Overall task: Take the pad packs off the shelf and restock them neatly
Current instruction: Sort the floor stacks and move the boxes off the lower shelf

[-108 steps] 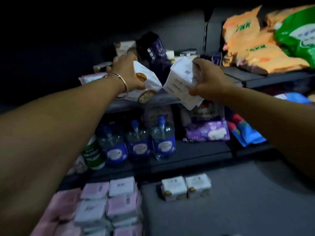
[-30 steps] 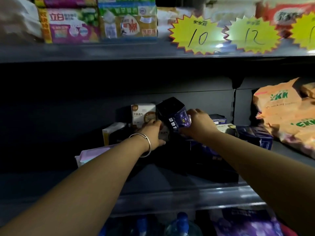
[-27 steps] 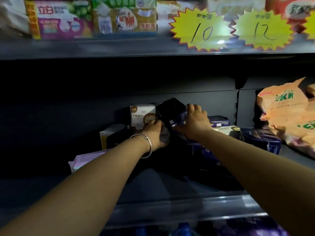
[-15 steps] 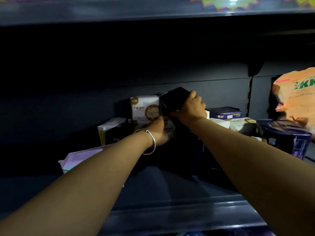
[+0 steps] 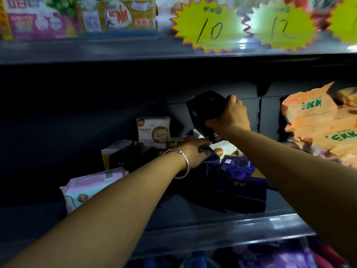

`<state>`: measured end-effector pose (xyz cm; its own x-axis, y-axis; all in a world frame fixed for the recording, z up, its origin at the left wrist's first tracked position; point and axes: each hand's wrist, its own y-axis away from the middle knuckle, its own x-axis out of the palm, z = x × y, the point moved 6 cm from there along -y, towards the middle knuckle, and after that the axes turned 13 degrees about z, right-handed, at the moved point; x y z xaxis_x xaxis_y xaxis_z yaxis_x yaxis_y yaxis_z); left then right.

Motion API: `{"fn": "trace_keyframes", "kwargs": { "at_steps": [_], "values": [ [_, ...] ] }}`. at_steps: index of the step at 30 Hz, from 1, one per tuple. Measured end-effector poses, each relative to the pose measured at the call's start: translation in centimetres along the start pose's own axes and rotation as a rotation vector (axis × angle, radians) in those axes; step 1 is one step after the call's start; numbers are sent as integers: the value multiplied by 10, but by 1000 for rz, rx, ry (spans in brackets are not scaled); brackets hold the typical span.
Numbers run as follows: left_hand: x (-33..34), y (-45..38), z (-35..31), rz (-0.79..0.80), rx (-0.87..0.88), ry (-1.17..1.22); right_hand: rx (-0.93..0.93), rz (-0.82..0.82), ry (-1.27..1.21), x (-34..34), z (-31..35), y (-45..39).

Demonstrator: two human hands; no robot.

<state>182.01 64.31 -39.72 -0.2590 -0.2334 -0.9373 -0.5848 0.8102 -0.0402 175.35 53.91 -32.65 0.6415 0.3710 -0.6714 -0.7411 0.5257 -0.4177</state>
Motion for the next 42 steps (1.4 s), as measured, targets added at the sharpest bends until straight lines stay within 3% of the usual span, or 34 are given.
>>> {"fn": "trace_keyframes", "kwargs": {
  "at_steps": [3,7,14,18,22,29,37,42],
  "values": [
    [14,-1,-16,122,20,-56,52,24,8,-11,-20,10],
    [14,-4,-22,162,-3,-97,110,100,-7,-9,-41,15],
    [8,-10,-1,61,-268,-155,193,109,-21,6,-52,15],
    [5,-8,11,109,-428,-153,136,51,-48,9,-44,18],
    [-2,1,14,25,-433,20,4,33,-35,5,-33,29],
    [-43,64,-3,-119,-434,-69,-78,3,-31,-26,-6,73],
    [-49,179,-43,-132,-367,-110,-88,4,-104,-66,8,176],
    [-10,240,-70,-24,-295,17,-24,32,-107,-86,-9,260]
  ]
}}
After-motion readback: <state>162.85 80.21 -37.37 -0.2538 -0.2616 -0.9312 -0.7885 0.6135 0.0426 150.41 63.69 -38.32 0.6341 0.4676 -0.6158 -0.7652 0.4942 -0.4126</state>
